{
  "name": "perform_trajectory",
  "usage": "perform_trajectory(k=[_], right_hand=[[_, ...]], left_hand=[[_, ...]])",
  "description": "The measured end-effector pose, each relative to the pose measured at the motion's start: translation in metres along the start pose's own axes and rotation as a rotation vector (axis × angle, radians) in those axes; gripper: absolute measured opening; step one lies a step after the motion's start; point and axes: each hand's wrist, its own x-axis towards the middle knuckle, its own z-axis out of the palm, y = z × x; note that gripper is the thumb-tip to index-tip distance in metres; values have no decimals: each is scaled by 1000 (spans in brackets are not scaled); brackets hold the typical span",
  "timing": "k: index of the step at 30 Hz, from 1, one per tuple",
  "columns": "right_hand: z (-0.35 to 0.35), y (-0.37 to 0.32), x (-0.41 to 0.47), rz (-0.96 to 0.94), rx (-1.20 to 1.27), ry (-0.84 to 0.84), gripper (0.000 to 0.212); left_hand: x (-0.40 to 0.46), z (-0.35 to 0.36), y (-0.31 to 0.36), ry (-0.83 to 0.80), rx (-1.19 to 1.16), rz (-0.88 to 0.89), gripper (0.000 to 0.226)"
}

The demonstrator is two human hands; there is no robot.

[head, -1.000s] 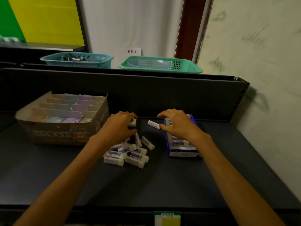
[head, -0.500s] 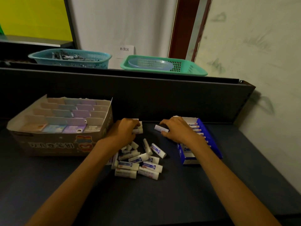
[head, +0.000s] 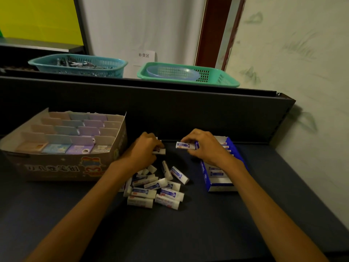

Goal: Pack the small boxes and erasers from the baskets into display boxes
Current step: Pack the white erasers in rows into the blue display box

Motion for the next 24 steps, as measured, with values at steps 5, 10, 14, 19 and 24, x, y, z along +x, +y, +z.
perform_trajectory(k=[5,10,14,19,24], right_hand=[[-17,3,-15,-50,94,48,34],[-30,13,-30,-31,141,86,37],[-39,25,-44,-13,202,118,37],[-47,44,-57,22,250,125,35],[-54,60,-68,48,300,140,30]], left_hand=[[4,-8,14,17,-32,6,30],[2,-9,30,121,-308,-22,20],[3,-8,50,121,-390,13,34],[6,-4,72,131,-421,22,36],[11,0,87,122,-378,56,25]])
